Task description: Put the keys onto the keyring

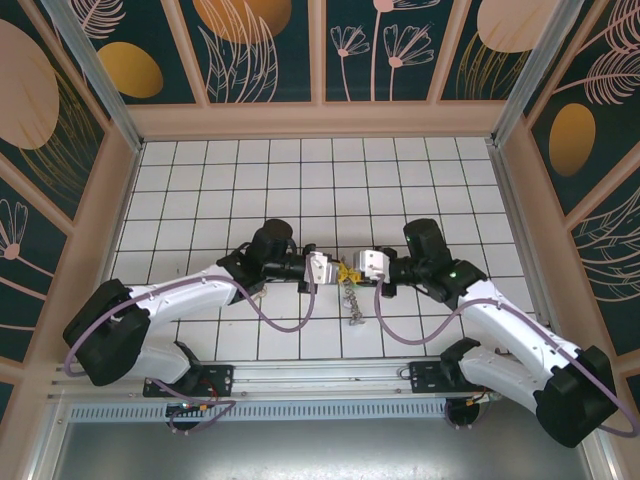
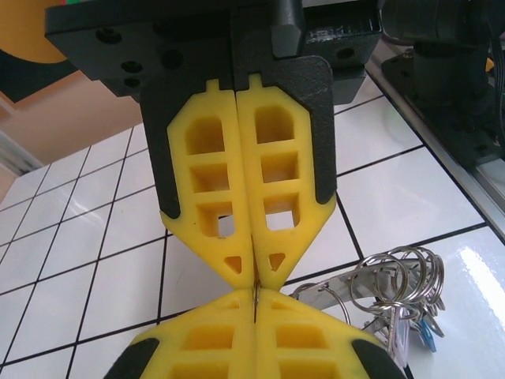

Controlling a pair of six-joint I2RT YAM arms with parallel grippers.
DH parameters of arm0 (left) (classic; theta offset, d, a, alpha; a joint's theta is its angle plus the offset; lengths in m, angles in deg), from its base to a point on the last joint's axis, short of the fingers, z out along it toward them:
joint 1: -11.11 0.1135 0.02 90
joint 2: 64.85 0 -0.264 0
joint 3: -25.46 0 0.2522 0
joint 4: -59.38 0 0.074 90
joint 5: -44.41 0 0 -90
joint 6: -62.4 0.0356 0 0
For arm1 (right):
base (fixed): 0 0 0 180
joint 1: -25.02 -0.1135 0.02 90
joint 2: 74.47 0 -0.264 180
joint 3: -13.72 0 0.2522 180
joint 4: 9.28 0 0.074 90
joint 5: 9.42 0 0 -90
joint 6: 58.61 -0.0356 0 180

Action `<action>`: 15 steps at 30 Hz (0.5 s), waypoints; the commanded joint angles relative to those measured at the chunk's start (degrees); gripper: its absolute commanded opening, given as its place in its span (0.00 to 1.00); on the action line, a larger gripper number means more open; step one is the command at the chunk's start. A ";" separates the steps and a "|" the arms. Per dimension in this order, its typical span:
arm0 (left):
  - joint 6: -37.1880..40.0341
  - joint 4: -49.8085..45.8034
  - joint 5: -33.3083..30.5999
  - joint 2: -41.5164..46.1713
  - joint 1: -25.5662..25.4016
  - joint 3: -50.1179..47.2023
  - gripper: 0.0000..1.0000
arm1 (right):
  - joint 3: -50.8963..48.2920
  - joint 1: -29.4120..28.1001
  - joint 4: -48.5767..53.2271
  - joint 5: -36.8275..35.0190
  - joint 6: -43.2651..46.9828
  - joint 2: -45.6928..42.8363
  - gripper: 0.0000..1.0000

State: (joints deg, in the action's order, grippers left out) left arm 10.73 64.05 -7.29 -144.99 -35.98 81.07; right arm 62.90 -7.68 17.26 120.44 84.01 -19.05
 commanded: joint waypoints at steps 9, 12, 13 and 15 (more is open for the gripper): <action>-3.58 0.56 -4.89 10.19 1.14 -3.34 0.51 | -5.20 2.83 -12.47 0.89 -3.38 -3.88 0.00; -6.23 1.86 -5.43 10.97 1.49 -4.70 0.51 | -6.59 3.01 -17.07 0.49 -6.91 -4.80 0.00; -6.99 2.20 -5.50 10.95 1.51 -4.84 0.51 | -6.95 3.09 -18.34 0.56 -8.15 -4.96 0.00; -9.07 3.61 -5.86 10.24 1.55 -5.10 0.50 | -7.63 3.09 -21.02 1.43 -10.97 -5.40 0.00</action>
State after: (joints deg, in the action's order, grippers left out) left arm 5.33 65.36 -12.20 -134.30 -34.89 76.98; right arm 56.08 -4.95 4.64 119.61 77.78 -22.63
